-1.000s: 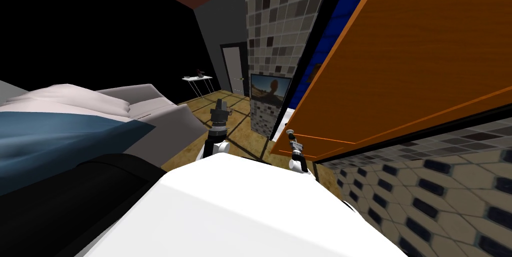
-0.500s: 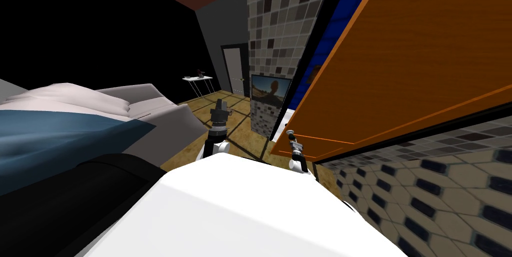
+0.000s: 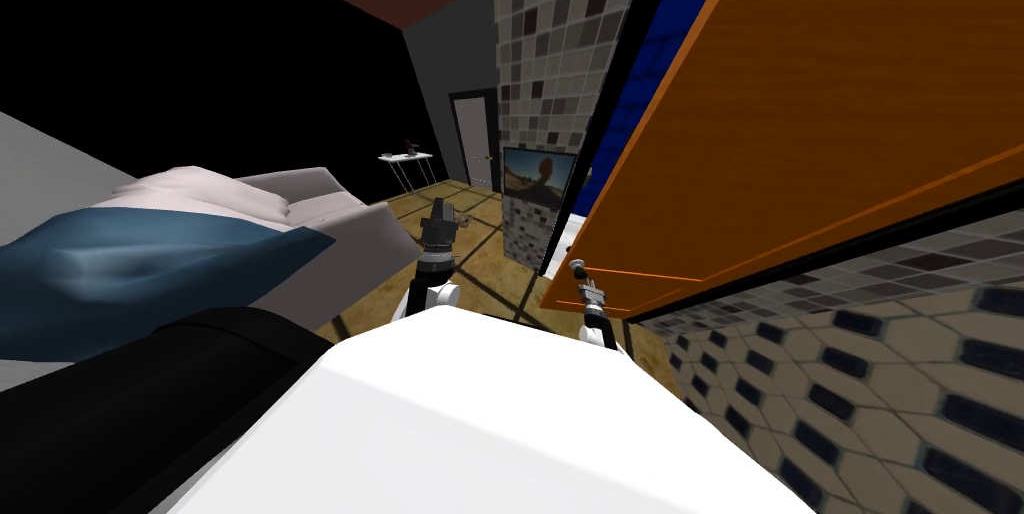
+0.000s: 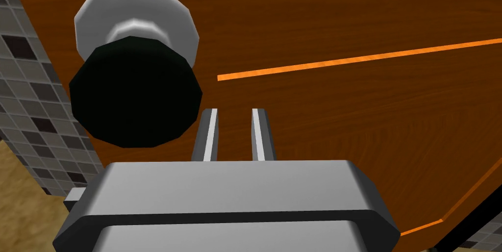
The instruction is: Pull the door open
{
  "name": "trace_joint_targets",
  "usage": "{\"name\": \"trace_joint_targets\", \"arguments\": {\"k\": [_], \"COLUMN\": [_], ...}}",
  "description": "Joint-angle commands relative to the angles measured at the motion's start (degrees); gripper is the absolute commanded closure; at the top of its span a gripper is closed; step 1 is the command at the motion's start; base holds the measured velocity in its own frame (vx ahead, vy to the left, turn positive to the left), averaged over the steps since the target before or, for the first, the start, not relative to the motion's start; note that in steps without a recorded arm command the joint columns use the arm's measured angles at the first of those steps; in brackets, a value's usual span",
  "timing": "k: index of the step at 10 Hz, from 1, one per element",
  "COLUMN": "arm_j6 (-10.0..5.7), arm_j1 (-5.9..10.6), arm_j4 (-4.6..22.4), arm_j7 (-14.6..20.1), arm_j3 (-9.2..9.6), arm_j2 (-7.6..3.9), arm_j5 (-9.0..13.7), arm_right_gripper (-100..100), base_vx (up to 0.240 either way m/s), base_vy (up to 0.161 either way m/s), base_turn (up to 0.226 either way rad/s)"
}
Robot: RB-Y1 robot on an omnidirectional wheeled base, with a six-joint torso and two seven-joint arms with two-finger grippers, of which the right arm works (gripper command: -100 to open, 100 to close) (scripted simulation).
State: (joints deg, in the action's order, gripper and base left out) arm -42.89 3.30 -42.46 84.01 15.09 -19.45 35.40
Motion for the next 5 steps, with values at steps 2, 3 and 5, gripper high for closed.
{"name": "trace_joint_targets", "arguments": {"k": [2,3,5], "arm_j6": [-2.43,-3.58,-4.51], "arm_j1": [-0.16,-0.67,-1.09], "arm_j4": [-0.1,-0.4,-0.7], "arm_j7": [1.6,2.3,2.8], "arm_j3": [2.52,3.62,4.51], "arm_j2": [0.51,0.35,0.22], "arm_j5": [-1.2,-1.8,-2.2], "arm_right_gripper": [-100,-100,-100], "base_vx": [-0.099,-0.119,-0.112], "base_vy": [-0.056,-0.071,-0.063], "base_turn": [0.074,0.070,0.090]}}
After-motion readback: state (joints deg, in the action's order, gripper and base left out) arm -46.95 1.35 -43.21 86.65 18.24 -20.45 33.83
